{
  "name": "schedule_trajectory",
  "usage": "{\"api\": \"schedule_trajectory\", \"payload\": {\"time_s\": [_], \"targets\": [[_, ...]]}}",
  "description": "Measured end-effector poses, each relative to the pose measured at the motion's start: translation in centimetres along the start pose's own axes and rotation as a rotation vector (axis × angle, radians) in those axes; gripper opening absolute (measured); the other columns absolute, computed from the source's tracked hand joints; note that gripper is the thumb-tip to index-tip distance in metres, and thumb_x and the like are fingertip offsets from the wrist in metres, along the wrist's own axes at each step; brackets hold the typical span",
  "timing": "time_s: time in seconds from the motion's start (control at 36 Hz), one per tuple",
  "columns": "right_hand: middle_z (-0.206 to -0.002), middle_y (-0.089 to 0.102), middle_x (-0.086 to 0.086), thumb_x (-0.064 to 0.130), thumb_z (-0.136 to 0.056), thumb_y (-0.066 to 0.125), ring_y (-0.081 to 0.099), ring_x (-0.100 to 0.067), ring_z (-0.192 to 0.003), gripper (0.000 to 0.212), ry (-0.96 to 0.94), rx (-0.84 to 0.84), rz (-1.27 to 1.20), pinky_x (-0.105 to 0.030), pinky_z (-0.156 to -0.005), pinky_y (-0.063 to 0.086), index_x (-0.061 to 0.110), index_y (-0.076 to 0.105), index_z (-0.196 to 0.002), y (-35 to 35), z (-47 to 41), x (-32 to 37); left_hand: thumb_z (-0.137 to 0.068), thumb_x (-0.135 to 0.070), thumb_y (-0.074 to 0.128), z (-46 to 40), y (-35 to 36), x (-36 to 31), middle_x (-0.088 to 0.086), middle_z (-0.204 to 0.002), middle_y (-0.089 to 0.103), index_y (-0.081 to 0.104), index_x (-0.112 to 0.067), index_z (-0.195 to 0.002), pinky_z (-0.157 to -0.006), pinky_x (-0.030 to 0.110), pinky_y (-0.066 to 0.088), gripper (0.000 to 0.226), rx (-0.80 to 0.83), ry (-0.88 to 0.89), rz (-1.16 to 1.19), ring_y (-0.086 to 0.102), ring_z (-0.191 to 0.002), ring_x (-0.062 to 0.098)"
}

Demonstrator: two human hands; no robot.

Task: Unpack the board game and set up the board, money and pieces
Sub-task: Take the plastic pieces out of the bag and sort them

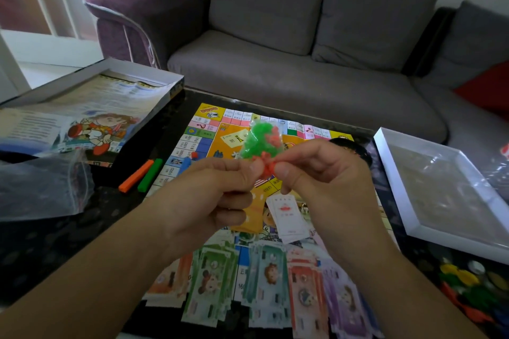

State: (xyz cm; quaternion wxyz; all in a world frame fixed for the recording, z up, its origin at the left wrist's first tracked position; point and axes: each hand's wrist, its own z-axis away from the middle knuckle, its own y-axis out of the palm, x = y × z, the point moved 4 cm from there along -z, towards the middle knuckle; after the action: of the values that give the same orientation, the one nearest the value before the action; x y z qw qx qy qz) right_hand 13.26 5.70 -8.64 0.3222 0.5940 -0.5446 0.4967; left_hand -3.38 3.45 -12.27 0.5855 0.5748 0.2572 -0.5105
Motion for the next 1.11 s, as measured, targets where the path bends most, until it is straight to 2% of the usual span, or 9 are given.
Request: {"api": "schedule_trajectory", "payload": {"time_s": [0.11, 0.22, 0.42, 0.5, 0.56, 0.72, 0.83, 1.0, 1.11], "targets": [[-0.087, 0.08, -0.003, -0.002, -0.087, 0.077, 0.074, -0.012, -0.08, 0.009, -0.017, 0.008, -0.04, -0.026, -0.077, 0.058, 0.005, 0.076, -0.093, -0.1, 0.0, -0.1, -0.091, -0.023, 0.067, 0.0, 0.7, 0.2, -0.003, -0.066, 0.024, 0.062, -0.009, -0.088, -0.046, 0.021, 0.018, 0.015, 0.024, -0.003, 0.024, 0.02, -0.051, 0.008], [-0.088, 0.081, -0.005, -0.005, -0.085, 0.078, 0.076, -0.015, -0.08, 0.011, -0.026, -0.006, -0.069, -0.025, -0.077, 0.058, 0.003, 0.075, -0.092, -0.1, 0.0, -0.2, -0.091, -0.024, 0.067, 0.2, 1.1, 0.3, -0.003, -0.067, 0.021, 0.067, -0.014, -0.075, -0.045, 0.021, 0.018, 0.019, 0.028, 0.001, 0.063, 0.018, -0.052, 0.009], [-0.086, 0.081, -0.008, -0.012, -0.081, 0.077, 0.078, -0.021, -0.083, 0.012, -0.068, -0.008, -0.11, -0.025, -0.08, 0.06, -0.002, 0.074, -0.089, 0.3, 0.1, 0.2, -0.081, -0.022, 0.071, 0.8, 1.5, 0.1, -0.002, -0.069, 0.017, 0.064, -0.012, -0.077, -0.044, 0.02, 0.017, 0.013, -0.03, 0.023, 0.107, 0.016, -0.053, 0.009], [-0.087, 0.08, -0.001, -0.009, -0.082, 0.08, 0.078, -0.019, -0.088, 0.02, -0.131, -0.02, 0.007, -0.036, -0.09, 0.061, 0.01, 0.076, -0.086, 0.6, 0.4, 0.5, -0.082, -0.021, 0.071, 1.0, 1.4, 0.1, -0.001, -0.069, 0.017, 0.063, -0.012, -0.074, -0.044, 0.02, 0.016, 0.014, -0.048, 0.022, 0.105, 0.016, -0.053, 0.009], [-0.089, 0.08, 0.002, -0.006, -0.082, 0.081, 0.078, -0.019, -0.091, 0.022, -0.147, -0.018, 0.062, -0.039, -0.091, 0.062, 0.015, 0.077, -0.086, 0.9, 0.5, 0.6, -0.083, -0.021, 0.07, 1.1, 1.3, 0.1, -0.002, -0.068, 0.018, 0.067, -0.014, -0.066, -0.043, 0.02, 0.017, 0.018, -0.053, 0.019, 0.1, 0.017, -0.052, 0.008], [-0.093, 0.081, 0.0, -0.004, -0.086, 0.079, 0.078, -0.019, -0.095, 0.016, -0.092, 0.013, 0.028, -0.037, -0.089, 0.062, 0.01, 0.079, -0.093, 0.8, 0.4, 0.5, -0.083, -0.022, 0.07, 1.2, 1.2, 0.0, -0.003, -0.066, 0.022, 0.066, -0.015, -0.069, -0.041, 0.019, 0.02, 0.016, -0.054, 0.0, 0.103, 0.019, -0.051, 0.008], [-0.09, 0.082, -0.001, -0.005, -0.085, 0.078, 0.079, -0.017, -0.09, 0.014, -0.081, -0.019, -0.051, -0.025, -0.082, 0.06, 0.007, 0.078, -0.093, 0.4, 0.2, 0.7, -0.085, -0.025, 0.069, 1.1, 1.6, -0.3, -0.004, -0.066, 0.02, 0.057, -0.016, -0.076, -0.041, 0.019, 0.021, 0.018, -0.031, 0.001, 0.098, 0.018, -0.051, 0.009], [-0.092, 0.082, -0.003, -0.002, -0.083, 0.079, 0.078, -0.022, -0.099, 0.012, -0.089, -0.041, -0.092, -0.044, -0.098, 0.057, 0.004, 0.076, -0.093, 0.3, 0.2, 0.4, -0.087, -0.025, 0.067, 1.0, 2.3, -0.4, -0.005, -0.064, 0.02, 0.07, -0.019, -0.067, -0.042, 0.019, 0.019, 0.021, -0.004, -0.001, 0.121, 0.017, -0.05, 0.008], [-0.093, 0.081, -0.01, -0.001, -0.078, 0.079, 0.079, -0.027, -0.094, 0.013, -0.07, -0.038, -0.186, -0.032, -0.084, 0.062, 0.001, 0.074, -0.09, 0.3, 0.1, 0.4, -0.088, -0.025, 0.067, 1.1, 2.3, -0.5, -0.006, -0.064, 0.02, 0.07, -0.019, -0.067, -0.042, 0.018, 0.02, 0.022, 0.012, -0.002, 0.126, 0.018, -0.05, 0.007]]}}
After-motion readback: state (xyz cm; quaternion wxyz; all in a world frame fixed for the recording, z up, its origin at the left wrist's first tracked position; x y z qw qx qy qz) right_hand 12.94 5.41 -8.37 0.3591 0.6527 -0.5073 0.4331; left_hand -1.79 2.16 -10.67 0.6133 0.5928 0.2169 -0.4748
